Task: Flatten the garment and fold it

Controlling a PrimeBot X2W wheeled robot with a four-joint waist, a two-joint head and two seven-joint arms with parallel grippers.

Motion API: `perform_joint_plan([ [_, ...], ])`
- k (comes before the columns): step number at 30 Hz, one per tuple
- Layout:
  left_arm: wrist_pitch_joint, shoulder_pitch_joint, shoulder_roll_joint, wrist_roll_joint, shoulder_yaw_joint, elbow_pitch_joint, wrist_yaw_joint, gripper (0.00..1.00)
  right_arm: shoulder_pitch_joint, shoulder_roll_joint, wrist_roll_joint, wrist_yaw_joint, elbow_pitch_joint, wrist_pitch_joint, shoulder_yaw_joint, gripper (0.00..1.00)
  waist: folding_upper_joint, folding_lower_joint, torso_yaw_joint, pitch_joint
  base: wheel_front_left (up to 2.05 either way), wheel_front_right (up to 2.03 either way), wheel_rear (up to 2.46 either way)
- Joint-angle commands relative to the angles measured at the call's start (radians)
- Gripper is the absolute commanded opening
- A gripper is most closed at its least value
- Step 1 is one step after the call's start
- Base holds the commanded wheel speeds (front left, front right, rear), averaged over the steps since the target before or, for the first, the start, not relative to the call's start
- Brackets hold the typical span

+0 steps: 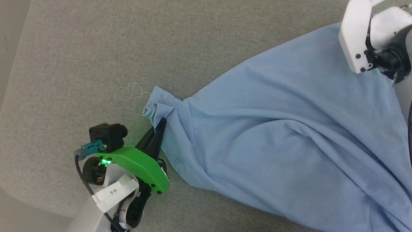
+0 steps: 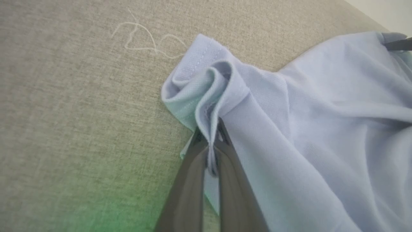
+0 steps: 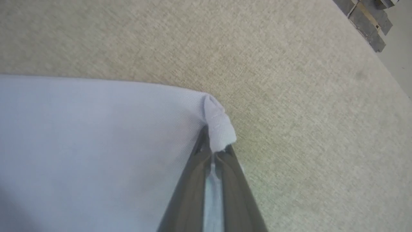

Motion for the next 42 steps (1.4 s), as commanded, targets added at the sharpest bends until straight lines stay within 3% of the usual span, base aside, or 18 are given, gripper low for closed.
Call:
perform_joint_plan([
  [1,0.013,0.006,0.016,0.01,0.004,0.017,0.012,0.0,0.041,-0.004,0.009,-0.001,0.012,-0.017,-0.013,0.0,0.0,-0.0001,-0.039,-0.054,0.0,0.0,0.0],
  [9,0.033,0.045,0.046,0.009,0.016,0.001,0.038,0.0,0.123,-0.004,0.085,-0.001,-0.073,-0.161,-0.124,0.0,0.0,-0.0001,-0.115,-0.207,0.0,0.0,0.0],
  [17,0.051,0.113,0.062,-0.004,0.027,-0.023,0.073,0.0,0.396,-0.021,0.198,-0.001,-0.263,-0.222,-0.256,0.0,0.0,-0.0001,-0.184,-0.332,0.0,0.0,0.0],
  [23,0.053,0.169,0.068,-0.02,0.036,-0.03,0.093,0.0,0.678,0.045,0.263,-0.001,-0.405,-0.22,-0.379,0.0,0.0,-0.0001,-0.215,-0.413,0.0,0.0,0.0],
  [33,0.04,0.229,0.059,-0.045,0.043,-0.029,0.106,0.0,1.078,0.235,0.316,-0.001,-0.536,-0.197,-0.512,0.0,0.0,-0.0001,-0.236,-0.473,0.0,0.0,0.0],
  [37,0.026,0.243,0.052,-0.057,0.051,-0.02,0.105,0.0,1.135,0.28,0.333,-0.001,-0.545,-0.203,-0.522,0.0,0.0,-0.0001,-0.247,-0.486,0.0,0.0,0.0],
  [42,-0.003,0.247,0.046,-0.071,0.07,-0.011,0.098,0.0,1.114,0.277,0.346,-0.001,-0.556,-0.225,-0.513,0.0,0.0,-0.0001,-0.261,-0.512,0.0,0.0,0.0],
])
